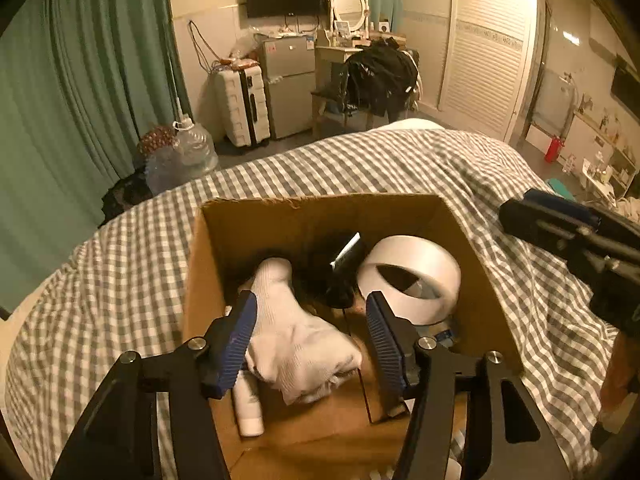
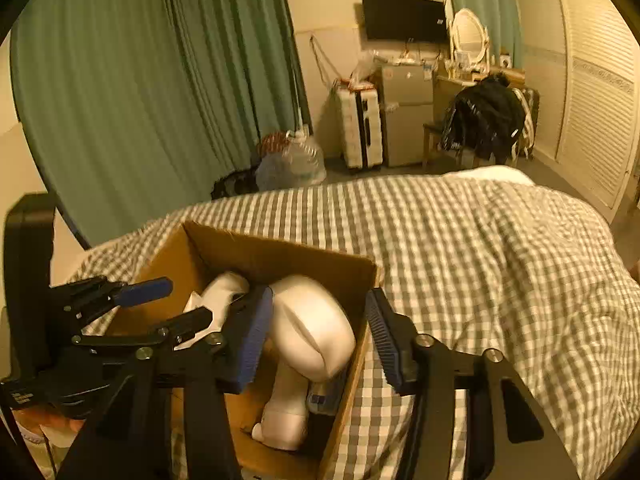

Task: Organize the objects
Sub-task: 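Carry the tape roll and black piece into the box and open both tools, then grasp the white rabbit figurine with the right tool while the left tool grasps the white earbud case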

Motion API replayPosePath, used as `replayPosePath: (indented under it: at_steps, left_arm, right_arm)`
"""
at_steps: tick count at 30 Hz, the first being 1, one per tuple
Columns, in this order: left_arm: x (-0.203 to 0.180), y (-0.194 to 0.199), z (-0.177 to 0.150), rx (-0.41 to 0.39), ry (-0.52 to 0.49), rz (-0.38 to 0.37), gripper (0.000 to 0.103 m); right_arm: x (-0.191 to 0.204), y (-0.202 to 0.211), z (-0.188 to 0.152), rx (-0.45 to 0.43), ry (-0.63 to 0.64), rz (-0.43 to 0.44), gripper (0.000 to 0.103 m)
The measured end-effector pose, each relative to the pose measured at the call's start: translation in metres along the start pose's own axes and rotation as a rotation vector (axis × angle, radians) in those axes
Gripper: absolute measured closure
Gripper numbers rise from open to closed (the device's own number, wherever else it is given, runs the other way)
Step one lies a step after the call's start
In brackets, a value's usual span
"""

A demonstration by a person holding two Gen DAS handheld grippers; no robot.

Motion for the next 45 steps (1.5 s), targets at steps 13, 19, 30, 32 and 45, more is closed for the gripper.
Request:
replayPosePath:
  at_steps: [13,19,30,32,45]
  left_arm:
    - [0.003,0.106,-0.019,-0.113,0.016,0.078,0.021]
    - [0.014,0.133,-0.05,-0.138,0.052,0.115,0.011]
    - [0.024,0.116,-0.133,-0.095,0.14,0.178,0.01]
    - [0.026,0.105,-0.149,-0.069,0.144,0.191,0.01]
    - [0.035,0.056,-0.189,0.029,0.121,0.211,0.01]
  right_arm:
    - [0.032,0.103,0.0,-0.084,0.048,-0.01,0.038]
    - [0.045,0.134,-0.022,-0.078,0.082,-0.012,0.033]
    - [0.067,0.104,-0.103,0.046,0.086,0.002,0.03]
    - [0.07,0.087,-0.12,0.097,0.089,0.011,0.03]
    - [0.073,0.003,-0.21,0.385,0.09,0.028,0.03]
Point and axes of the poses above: each gripper's, at about its wrist camera, not at the fingertips, and y roughly against the way its jaws point, x to its left, z to its top, the point moved 6 cm from there along -y, roughly the way its jaws point, and after that the axes turned 4 degrees about z, right-handed, at the moved point
